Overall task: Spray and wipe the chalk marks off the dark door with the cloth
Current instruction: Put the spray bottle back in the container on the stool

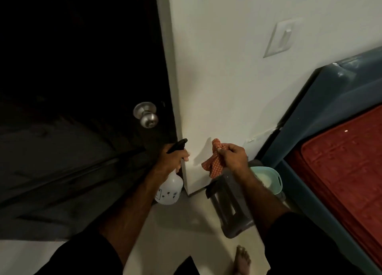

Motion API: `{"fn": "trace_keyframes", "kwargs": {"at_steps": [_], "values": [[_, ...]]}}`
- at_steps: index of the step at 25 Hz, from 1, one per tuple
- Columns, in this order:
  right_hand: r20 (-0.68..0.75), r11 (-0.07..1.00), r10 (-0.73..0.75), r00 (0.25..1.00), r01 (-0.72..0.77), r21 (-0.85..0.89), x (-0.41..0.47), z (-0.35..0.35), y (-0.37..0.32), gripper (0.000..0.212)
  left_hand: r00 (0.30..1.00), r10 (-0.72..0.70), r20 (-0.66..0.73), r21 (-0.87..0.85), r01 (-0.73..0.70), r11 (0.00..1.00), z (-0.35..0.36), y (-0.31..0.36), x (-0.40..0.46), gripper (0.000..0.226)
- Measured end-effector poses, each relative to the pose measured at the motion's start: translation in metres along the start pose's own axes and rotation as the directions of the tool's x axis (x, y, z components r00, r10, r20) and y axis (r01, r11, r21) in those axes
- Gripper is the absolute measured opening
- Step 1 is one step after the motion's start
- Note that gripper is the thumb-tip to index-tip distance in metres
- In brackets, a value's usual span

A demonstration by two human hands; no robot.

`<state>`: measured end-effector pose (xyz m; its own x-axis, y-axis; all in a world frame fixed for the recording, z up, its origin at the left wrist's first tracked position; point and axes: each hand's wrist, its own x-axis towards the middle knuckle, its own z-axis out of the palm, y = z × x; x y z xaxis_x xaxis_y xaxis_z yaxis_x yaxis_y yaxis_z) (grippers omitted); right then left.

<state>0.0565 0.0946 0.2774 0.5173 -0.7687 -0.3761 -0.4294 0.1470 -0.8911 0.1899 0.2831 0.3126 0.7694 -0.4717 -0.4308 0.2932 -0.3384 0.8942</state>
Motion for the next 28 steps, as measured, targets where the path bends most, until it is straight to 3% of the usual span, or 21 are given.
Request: {"fn": "trace_keyframes", "kwargs": {"at_steps": [1,5,11,19,23,28], "values": [[0.011,1.000,0.025,1.000,-0.025,0.010,0.012,-0.022,0.009,0.024,1.000,-0.010,-0.013,0.006,0.010,1.000,0.027,-0.005,0.005,0.022],[0.005,0.993,0.099,0.995,-0.099,-0.057,0.060,-0.119,0.055,0.008,1.000,-0.004,0.015,0.035,0.003,0.999,0.146,-0.024,0.018,0.004],[-0.073,0.971,0.207,0.976,-0.214,-0.107,0.129,-0.214,0.109,0.018,0.986,0.026,0.163,0.084,-0.040,0.996,0.284,-0.052,0.062,0.019],[-0.118,0.961,0.241,0.963,-0.254,-0.106,0.225,-0.227,0.181,0.013,0.975,0.121,0.185,0.118,-0.144,0.982,0.386,-0.130,0.149,0.046],[-0.128,0.958,0.241,0.962,-0.257,-0.130,0.258,-0.219,0.226,0.022,0.970,0.159,0.185,0.129,-0.184,0.974,0.408,-0.185,0.178,0.061],[-0.167,0.959,0.208,0.964,-0.235,-0.157,0.273,-0.221,0.272,0.015,0.960,0.213,0.183,0.220,-0.252,0.942,0.419,-0.242,0.191,0.078]]}}
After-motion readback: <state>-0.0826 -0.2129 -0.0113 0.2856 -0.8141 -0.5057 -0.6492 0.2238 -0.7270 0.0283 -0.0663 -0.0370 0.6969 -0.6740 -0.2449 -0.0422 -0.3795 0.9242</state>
